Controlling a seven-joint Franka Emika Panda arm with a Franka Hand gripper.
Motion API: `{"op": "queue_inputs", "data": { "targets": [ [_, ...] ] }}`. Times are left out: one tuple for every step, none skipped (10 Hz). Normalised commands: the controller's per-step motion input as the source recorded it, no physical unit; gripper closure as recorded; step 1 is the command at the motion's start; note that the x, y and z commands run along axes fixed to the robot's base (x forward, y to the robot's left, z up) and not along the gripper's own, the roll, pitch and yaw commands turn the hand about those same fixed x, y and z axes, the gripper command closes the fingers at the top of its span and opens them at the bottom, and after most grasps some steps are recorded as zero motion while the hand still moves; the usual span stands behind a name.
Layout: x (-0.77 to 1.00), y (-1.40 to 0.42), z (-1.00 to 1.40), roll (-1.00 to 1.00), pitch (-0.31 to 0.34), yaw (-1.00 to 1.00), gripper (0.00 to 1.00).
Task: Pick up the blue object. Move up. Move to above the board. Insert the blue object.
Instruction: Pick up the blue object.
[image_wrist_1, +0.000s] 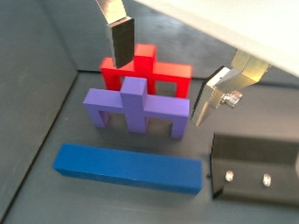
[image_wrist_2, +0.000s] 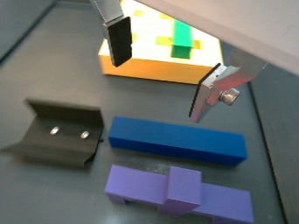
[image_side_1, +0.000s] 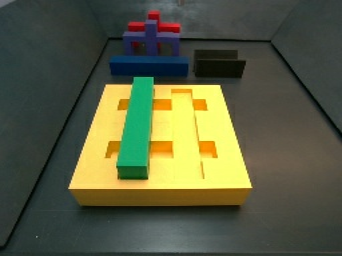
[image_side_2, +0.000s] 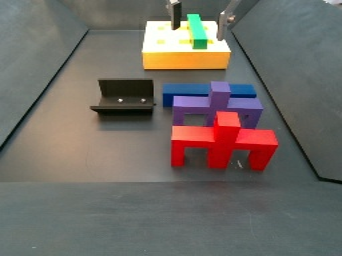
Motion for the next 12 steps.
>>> {"op": "queue_inputs", "data": {
  "targets": [
    [0.00,-0.22,-0.40,0.00,-0.044,-0.97,0.00],
    [0.00,-0.18,-0.40,0.00,-0.036,-1.00,0.00],
    [0.00,-0.16,-0.40,0.00,-0.024,-1.00,0.00],
    [0.00,-0.07,-0.45,0.00,-0.066,-1.00,0.00],
    [0.00,-0.03,-0.41,0.00,-0.030,-1.00,0.00],
    [0.00,-0.05,-0.27,0.00,0.000,-1.00,0.00],
    [-0.13,-0.34,-0.21,0.03,0.000,-0.73,0.00],
    [-0.18,-0.33,-0.13,0.06,0.000,-0.71,0.00],
    [-0.24,-0.27,-0.16,0.07,0.000,-0.72,0.00],
    [-0.35,-0.03,-0.20,0.00,-0.010,-0.69,0.00],
    [-0.30,0.10,-0.13,0.00,0.000,-0.23,0.00],
    [-0.13,0.00,0.00,0.00,0.000,-0.05,0.00]
  ]
}}
